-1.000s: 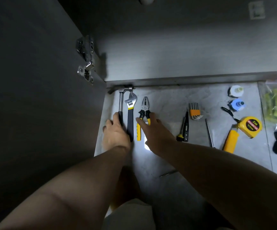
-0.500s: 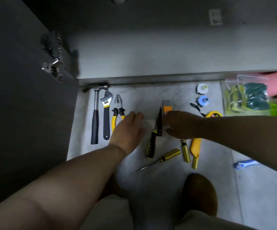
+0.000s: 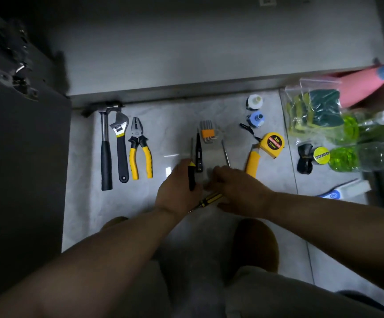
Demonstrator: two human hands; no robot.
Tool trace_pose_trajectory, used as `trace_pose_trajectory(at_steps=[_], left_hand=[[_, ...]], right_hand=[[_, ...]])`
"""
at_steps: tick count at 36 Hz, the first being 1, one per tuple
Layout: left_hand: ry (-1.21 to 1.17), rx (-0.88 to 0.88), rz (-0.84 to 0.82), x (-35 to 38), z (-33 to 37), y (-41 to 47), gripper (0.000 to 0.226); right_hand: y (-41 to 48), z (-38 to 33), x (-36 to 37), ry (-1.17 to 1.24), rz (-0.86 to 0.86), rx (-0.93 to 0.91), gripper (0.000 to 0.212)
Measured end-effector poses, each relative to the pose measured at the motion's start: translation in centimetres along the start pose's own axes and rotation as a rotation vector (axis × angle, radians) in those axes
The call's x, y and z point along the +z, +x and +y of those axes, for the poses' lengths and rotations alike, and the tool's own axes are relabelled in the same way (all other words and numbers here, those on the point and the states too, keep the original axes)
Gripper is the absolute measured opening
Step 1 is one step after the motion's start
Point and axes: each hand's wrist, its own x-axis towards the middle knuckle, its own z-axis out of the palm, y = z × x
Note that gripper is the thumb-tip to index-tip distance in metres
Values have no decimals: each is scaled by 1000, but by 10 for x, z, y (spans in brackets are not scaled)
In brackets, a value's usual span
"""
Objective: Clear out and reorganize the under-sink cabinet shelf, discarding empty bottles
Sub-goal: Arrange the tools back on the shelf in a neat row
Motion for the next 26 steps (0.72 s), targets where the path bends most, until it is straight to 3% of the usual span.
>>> trace_pose_trajectory(at_steps=[3, 9, 14, 20, 26], left_hand=[[-22, -29, 86, -10, -4, 4, 70], [97, -20, 183, -39, -15, 26, 57], [194, 35, 213, -55, -17, 36, 53], [271, -22, 211, -63, -22, 40, 33], [218, -80, 188, -66, -21, 47, 30]], right_hand=[[12, -6, 6, -95, -117, -18, 50], [18, 2, 1, -71, -231, -24, 48], [13, 15, -17, 136, -126, 105, 46], [24, 17, -35, 279, -13, 286, 16], [51, 16, -65, 92, -319, 274, 17]])
